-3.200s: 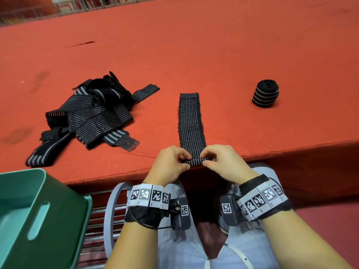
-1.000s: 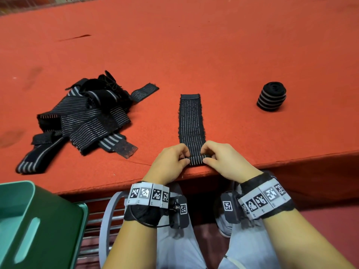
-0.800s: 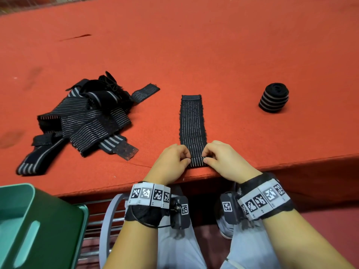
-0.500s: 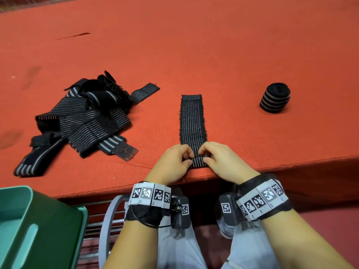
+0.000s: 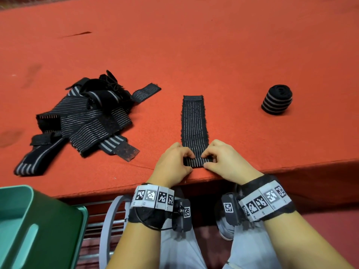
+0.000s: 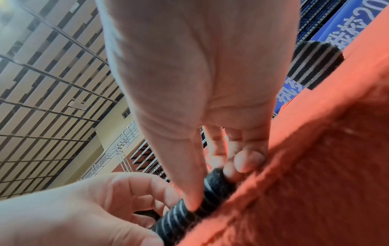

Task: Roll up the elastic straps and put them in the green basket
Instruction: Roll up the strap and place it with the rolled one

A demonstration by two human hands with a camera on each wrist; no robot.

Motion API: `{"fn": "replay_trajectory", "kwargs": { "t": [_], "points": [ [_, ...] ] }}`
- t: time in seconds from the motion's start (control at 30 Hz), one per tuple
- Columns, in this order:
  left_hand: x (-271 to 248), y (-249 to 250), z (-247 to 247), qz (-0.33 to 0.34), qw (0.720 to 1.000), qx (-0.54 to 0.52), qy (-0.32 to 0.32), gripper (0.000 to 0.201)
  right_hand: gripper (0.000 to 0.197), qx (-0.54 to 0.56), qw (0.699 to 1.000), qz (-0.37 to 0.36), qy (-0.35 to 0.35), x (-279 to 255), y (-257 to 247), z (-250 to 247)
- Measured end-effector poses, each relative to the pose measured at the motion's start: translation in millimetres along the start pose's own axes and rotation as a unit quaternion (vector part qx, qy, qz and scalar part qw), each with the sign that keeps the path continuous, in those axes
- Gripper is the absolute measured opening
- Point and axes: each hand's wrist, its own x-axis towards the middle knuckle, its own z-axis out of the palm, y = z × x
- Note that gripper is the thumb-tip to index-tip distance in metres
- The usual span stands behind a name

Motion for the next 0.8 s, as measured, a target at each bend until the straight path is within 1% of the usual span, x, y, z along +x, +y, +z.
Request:
{"fn": "replay_trajectory", "kwargs": {
  "t": [0.07, 0.17, 0.27, 0.43, 0.53, 0.6, 0.67, 0.8],
  "points": [
    [0.7, 0.2, -0.3, 0.006, 1.000, 0.013, 0.003, 0.029, 0.024, -0.014, 1.000, -0.002, -0.014, 0.9, -0.1, -0.8],
    [1.4, 2.0, -1.3, 0.010, 1.000, 0.017, 0.001, 0.025, 0.026, -0.035, 0.999, -0.002, 0.004, 3.3, -1.6, 1.3],
    [2.1, 3.8, -2.4, 0.005, 1.000, 0.015, -0.002, 0.024, 0.024, -0.037, 0.999, -0.003, 0.015, 2.5, -3.1, 1.6],
    [1.3, 7.4, -4.6, -0.005, 1.000, -0.013, -0.016, 0.022, 0.019, -0.016, 1.000, 0.006, 0.010, -0.5, -2.9, -3.9],
    [-0.6, 8.2, -4.9, -0.016, 0.997, -0.070, -0.040, 0.017, 0.017, 0.013, 1.000, 0.024, -0.013, -2.5, -0.7, -11.6],
    [-0.5, 8.0, -5.6, -0.017, 0.995, -0.086, -0.052, 0.017, 0.017, 0.023, 0.999, 0.038, -0.031, -4.1, 0.9, -16.0],
    [0.8, 8.2, -6.1, -0.012, 0.996, -0.072, -0.052, 0.015, 0.015, 0.024, 0.999, 0.034, -0.033, -4.3, 1.7, -16.6],
    [4.6, 5.7, -3.4, -0.004, 0.999, -0.041, -0.023, 0.012, 0.009, 0.005, 1.000, 0.024, -0.017, 0.2, 3.0, -11.2]
  ]
}}
